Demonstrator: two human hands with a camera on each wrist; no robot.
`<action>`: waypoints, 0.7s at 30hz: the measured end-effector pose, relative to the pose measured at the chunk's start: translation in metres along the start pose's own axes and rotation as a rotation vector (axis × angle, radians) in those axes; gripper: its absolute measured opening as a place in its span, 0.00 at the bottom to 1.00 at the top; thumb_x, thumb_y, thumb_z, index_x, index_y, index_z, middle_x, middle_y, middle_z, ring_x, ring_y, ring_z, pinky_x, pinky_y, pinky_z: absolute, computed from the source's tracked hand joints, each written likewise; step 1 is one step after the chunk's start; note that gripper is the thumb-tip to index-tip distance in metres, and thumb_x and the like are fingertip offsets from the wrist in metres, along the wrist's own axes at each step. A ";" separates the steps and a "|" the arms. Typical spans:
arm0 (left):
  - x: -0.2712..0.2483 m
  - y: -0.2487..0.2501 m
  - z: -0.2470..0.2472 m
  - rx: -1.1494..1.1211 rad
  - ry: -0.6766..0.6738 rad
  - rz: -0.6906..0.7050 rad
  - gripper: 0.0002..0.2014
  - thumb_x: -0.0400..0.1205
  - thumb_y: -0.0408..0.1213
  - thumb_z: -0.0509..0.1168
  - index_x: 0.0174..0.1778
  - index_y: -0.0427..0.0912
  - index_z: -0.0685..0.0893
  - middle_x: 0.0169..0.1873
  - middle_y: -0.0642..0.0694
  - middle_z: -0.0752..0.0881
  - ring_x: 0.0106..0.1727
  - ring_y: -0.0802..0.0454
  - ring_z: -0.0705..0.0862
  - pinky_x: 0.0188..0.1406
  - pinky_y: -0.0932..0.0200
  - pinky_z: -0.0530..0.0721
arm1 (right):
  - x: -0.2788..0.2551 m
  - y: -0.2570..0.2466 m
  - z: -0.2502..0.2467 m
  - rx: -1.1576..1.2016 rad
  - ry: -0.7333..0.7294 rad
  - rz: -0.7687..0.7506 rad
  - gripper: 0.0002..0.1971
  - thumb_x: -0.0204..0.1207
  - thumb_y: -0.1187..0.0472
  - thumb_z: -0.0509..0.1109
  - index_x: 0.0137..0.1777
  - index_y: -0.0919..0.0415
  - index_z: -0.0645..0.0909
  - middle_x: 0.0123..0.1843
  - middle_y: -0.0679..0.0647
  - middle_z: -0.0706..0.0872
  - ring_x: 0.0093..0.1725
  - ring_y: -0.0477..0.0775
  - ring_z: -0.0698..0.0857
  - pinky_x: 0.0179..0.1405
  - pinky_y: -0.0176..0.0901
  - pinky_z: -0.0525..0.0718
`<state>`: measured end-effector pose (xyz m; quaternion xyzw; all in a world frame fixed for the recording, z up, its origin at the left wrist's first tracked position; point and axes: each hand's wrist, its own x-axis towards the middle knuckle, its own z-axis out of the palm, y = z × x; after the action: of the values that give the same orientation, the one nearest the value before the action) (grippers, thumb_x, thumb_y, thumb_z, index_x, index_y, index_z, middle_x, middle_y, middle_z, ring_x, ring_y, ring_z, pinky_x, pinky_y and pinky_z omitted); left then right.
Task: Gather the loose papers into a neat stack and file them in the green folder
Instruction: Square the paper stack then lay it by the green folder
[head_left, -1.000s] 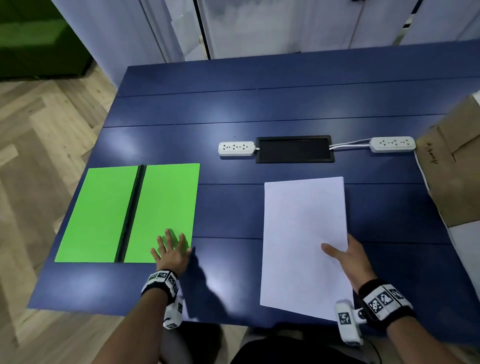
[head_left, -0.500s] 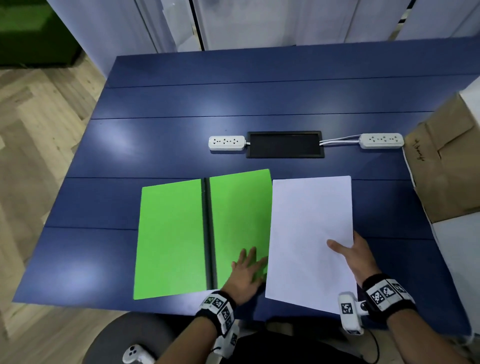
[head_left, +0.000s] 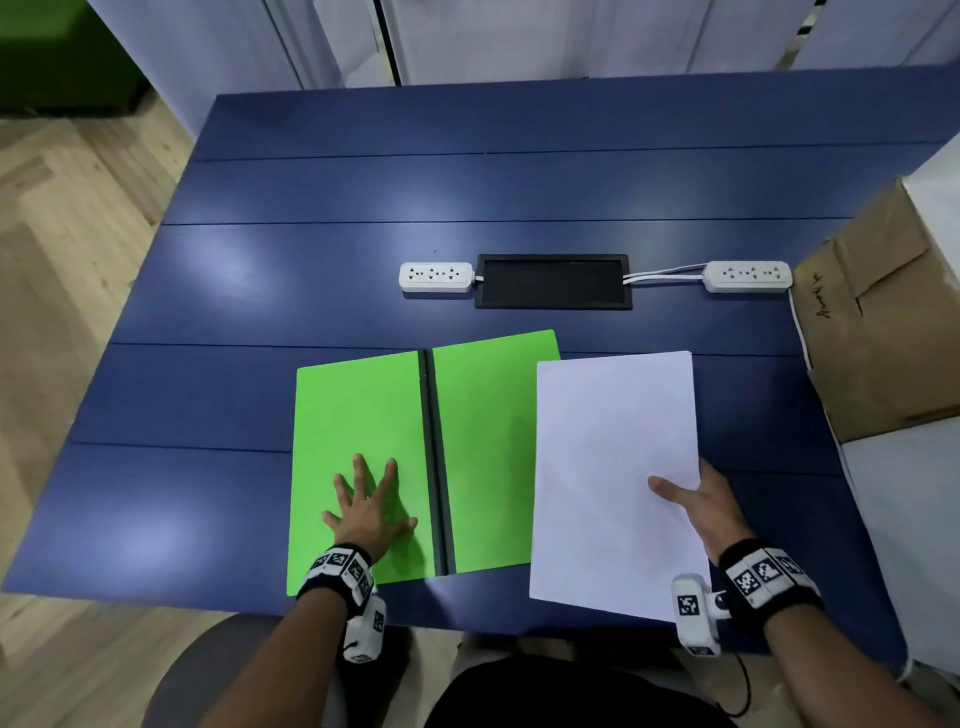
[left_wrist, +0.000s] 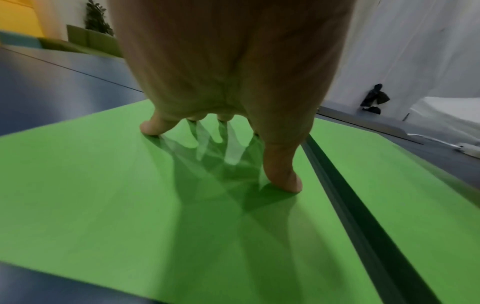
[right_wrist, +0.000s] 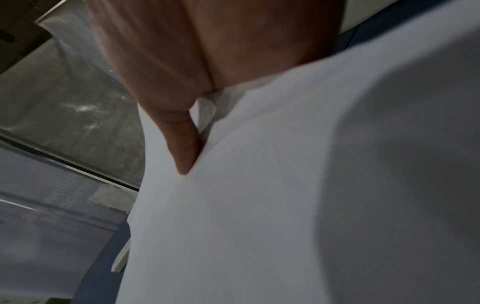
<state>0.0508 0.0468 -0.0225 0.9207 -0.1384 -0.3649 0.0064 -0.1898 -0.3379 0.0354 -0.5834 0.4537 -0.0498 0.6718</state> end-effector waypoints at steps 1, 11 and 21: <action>0.001 0.008 0.002 0.009 0.005 0.017 0.52 0.75 0.64 0.70 0.85 0.70 0.38 0.83 0.48 0.22 0.85 0.30 0.30 0.75 0.14 0.51 | 0.003 0.000 0.003 0.007 -0.012 0.001 0.20 0.74 0.70 0.78 0.62 0.52 0.85 0.59 0.51 0.92 0.60 0.55 0.90 0.63 0.56 0.85; -0.001 0.071 0.003 0.027 -0.041 0.090 0.53 0.76 0.61 0.71 0.84 0.70 0.36 0.82 0.48 0.20 0.84 0.30 0.27 0.75 0.13 0.47 | 0.053 0.012 0.059 -0.030 -0.007 0.037 0.17 0.72 0.73 0.77 0.55 0.53 0.85 0.56 0.56 0.92 0.55 0.60 0.91 0.61 0.56 0.87; 0.000 0.072 0.003 0.034 -0.049 0.090 0.52 0.76 0.60 0.71 0.85 0.70 0.37 0.82 0.48 0.20 0.84 0.31 0.26 0.75 0.14 0.47 | 0.081 0.018 0.087 -0.353 0.046 0.011 0.18 0.74 0.68 0.76 0.64 0.60 0.84 0.59 0.56 0.91 0.59 0.61 0.89 0.65 0.57 0.86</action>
<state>0.0308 -0.0218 -0.0168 0.9042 -0.1861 -0.3845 0.0038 -0.0932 -0.3166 -0.0326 -0.6884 0.4741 0.0209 0.5485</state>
